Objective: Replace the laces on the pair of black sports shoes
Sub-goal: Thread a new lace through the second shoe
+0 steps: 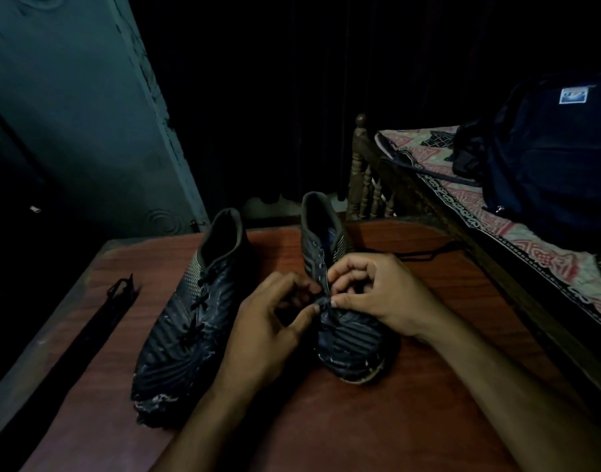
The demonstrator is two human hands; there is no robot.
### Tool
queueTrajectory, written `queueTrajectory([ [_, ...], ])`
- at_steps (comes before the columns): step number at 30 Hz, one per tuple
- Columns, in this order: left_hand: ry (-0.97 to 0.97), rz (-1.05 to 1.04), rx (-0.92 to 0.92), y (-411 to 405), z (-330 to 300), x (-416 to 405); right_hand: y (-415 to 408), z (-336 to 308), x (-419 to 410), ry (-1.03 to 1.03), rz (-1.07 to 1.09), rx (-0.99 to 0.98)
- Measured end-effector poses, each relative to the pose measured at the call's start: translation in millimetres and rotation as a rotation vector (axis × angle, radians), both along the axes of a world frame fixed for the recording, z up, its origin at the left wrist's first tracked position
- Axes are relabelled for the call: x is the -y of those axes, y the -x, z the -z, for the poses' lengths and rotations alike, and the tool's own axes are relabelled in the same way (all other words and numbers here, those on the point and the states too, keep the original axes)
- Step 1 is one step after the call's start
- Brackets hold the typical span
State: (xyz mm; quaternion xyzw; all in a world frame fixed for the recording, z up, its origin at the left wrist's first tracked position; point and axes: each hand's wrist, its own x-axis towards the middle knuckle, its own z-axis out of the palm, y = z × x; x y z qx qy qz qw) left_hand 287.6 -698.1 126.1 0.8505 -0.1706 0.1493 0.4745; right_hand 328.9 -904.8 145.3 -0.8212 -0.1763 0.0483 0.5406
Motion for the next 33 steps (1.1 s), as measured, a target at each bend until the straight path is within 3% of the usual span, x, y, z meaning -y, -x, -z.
queueTrajectory([
  [8, -0.095, 0.016, 0.123, 3.5, -1.2, -3.9, 1.2, 0.1, -0.6, 0.007, 0.034, 0.009],
  [16, -0.316, 0.012, 0.196, 7.1, -7.7, 3.9, 2.8, -11.0, 12.1, -0.038, -0.098, -0.033],
  [21, -0.226, -0.022, 0.165, 8.2, -5.4, 2.8, -1.0, -18.5, 28.0, -0.260, -0.021, -0.053],
  [24, -0.193, -0.031, 0.150, 7.0, -2.2, 2.8, -3.2, -23.0, 41.2, -0.280, 0.030, -0.037],
  [28, -0.177, -0.031, 0.146, 5.5, -0.6, 4.4, -3.6, -29.8, 48.8, -0.113, 0.046, 0.010],
  [33, -0.147, -0.030, 0.139, 6.9, -1.0, 3.7, -3.4, -46.5, 68.9, 0.448, 0.100, 0.153],
])
